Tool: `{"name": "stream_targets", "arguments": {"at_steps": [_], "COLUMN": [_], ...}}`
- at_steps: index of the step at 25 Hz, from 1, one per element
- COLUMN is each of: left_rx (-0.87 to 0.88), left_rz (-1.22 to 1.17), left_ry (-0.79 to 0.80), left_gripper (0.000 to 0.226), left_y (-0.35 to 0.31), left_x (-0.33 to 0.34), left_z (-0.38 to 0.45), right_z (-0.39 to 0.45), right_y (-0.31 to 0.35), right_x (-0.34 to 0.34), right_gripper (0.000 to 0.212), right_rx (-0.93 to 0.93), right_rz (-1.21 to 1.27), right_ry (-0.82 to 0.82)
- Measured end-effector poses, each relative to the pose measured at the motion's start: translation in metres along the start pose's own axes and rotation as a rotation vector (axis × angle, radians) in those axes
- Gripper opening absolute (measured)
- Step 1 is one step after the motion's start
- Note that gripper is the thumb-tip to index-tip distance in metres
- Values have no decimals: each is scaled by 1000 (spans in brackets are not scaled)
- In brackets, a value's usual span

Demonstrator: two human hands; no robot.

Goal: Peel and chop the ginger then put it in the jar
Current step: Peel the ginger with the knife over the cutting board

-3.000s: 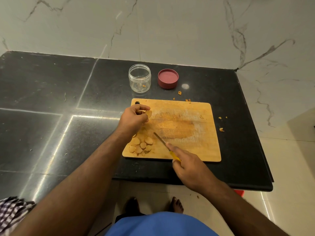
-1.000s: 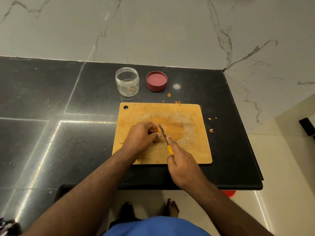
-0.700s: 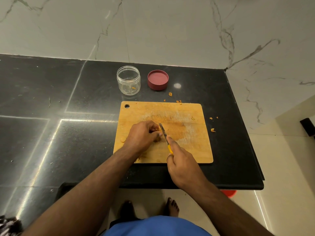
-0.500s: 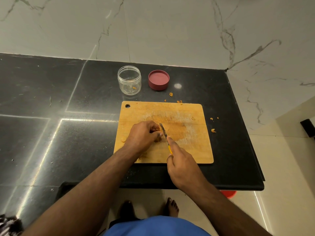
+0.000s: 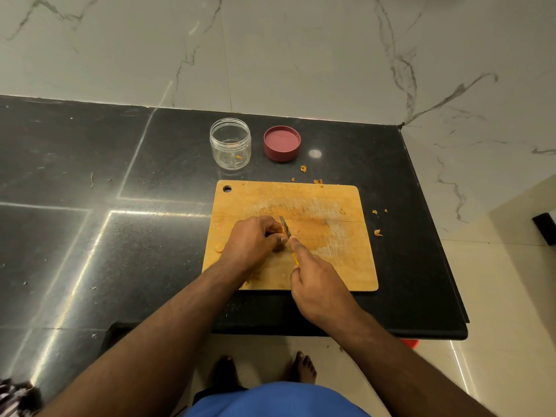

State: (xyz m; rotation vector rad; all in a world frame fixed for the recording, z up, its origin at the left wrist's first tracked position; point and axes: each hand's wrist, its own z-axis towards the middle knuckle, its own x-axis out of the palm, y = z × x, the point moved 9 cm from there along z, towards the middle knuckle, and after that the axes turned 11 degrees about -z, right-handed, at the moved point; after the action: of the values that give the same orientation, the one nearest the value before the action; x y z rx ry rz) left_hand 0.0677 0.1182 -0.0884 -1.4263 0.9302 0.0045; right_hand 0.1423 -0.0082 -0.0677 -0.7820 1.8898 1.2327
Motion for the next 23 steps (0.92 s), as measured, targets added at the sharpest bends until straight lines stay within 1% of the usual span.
{"name": "stream_targets", "arguments": {"at_steps": [4, 12, 18, 23], "left_rx": [-10, 0, 7, -53], "left_rz": [-18, 6, 10, -19], "left_ry": [-8, 63, 8, 31], "left_gripper": [11, 15, 15, 16], "left_y": [3, 3, 0, 2], "left_x": [2, 1, -3, -3], "left_z": [3, 4, 2, 3], "right_z": [-3, -2, -12, -14], "right_y": [0, 3, 1, -8], "right_x": [-1, -3, 2, 3], "right_gripper": [57, 56, 56, 55], "right_rx": [8, 32, 46, 69], "right_rz": [16, 36, 31, 60], "right_ry": [4, 18, 40, 42]}}
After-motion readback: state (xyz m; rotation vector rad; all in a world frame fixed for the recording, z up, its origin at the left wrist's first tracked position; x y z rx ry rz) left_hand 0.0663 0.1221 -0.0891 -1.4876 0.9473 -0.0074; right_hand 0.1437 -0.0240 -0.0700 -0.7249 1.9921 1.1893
